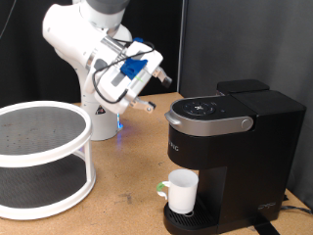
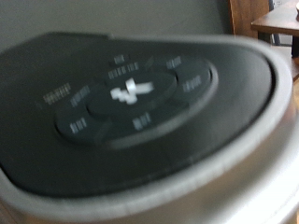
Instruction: Make a cup of coffee with the keurig machine
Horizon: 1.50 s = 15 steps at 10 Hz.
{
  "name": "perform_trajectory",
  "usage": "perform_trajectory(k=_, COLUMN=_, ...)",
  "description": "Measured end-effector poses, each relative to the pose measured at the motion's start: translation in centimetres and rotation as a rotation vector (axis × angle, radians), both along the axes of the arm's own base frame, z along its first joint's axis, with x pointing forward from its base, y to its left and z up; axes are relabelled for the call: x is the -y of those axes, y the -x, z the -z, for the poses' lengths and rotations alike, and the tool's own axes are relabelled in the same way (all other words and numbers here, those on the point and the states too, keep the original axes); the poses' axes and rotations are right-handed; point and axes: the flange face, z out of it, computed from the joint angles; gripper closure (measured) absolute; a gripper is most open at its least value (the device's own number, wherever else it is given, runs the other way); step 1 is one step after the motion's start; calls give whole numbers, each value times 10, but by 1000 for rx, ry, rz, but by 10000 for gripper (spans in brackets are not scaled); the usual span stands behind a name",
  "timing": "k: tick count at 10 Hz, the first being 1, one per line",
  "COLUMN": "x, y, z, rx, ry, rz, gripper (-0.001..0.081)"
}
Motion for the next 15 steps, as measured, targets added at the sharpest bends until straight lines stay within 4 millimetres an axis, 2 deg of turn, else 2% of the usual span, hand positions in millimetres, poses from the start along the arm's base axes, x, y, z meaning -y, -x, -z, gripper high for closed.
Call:
perform_trajectory(k=6, x=11, y=15, z=-86, rx=-25, ry=-110, rz=-63, gripper=6)
perform_trajectory(k=7, x=13, y=19, z=-93, rx=-32, ry=-116, rz=-63, gripper=6)
perform_trajectory(k=9, x=12, y=17, z=-92, rx=-17, ry=-115, rz=-53, gripper=6)
perform_trajectory(k=11, x=-5, y=8, z=-106, rx=53, ry=-46, rz=-66, gripper=6)
perform_trajectory(k=15, x=-50, y=-14, z=-139, rx=56, ry=335, rz=-291, gripper=6)
